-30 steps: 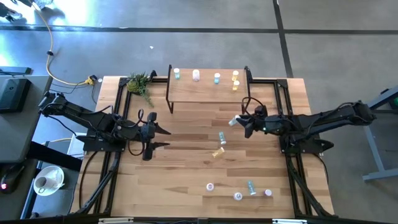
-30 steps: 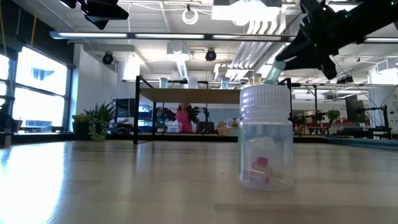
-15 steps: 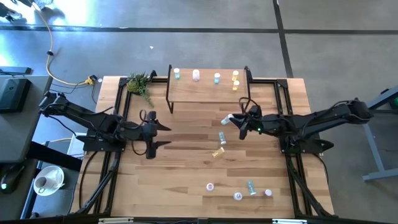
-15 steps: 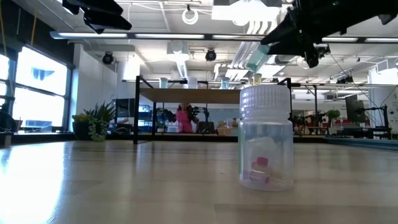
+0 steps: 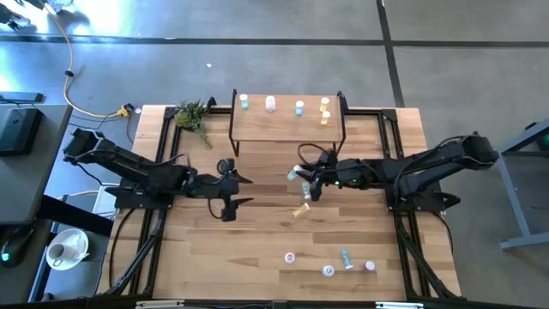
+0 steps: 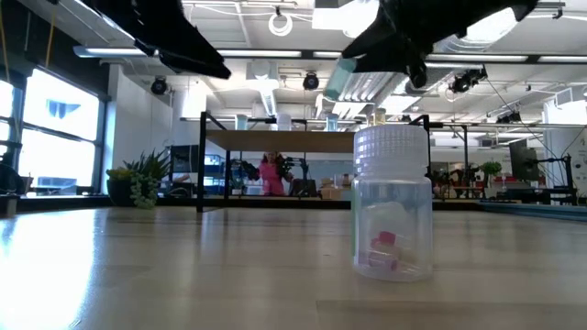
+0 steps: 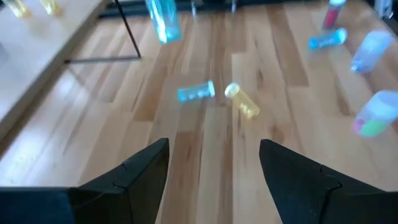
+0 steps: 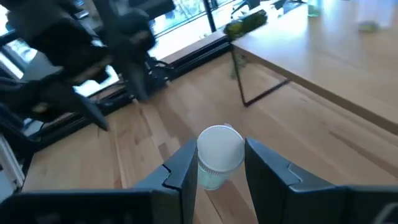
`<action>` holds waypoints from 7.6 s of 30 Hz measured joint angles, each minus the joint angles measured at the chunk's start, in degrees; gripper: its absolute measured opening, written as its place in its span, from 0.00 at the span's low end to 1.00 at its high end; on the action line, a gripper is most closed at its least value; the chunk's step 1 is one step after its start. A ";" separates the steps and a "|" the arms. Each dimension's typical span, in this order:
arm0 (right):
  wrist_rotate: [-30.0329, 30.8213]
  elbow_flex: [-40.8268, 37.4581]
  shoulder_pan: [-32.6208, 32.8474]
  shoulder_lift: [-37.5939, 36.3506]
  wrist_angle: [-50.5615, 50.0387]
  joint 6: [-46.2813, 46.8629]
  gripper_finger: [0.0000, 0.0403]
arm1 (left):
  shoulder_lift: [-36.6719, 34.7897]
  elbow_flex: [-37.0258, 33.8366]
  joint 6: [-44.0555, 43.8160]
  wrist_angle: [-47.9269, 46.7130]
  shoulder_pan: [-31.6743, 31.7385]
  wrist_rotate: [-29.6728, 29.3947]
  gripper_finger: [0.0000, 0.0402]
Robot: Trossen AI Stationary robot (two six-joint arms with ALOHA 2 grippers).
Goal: Pick and place medicine bottles onto shelf by color
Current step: Put the top green pill bottle on the shelf aligned with the other green pill bottle
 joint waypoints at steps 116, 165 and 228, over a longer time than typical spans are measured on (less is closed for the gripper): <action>-10.23 21.89 -0.82 24.27 7.07 -18.51 0.55 | 5.06 -17.20 1.84 42.11 7.85 13.59 0.22; -32.85 49.83 -25.78 34.87 -1.05 -18.01 0.56 | -2.30 -25.46 2.30 57.19 38.81 29.66 0.22; -33.45 55.95 -22.12 40.09 -19.64 -23.46 0.28 | -2.26 -25.46 -1.52 57.49 38.52 29.36 0.30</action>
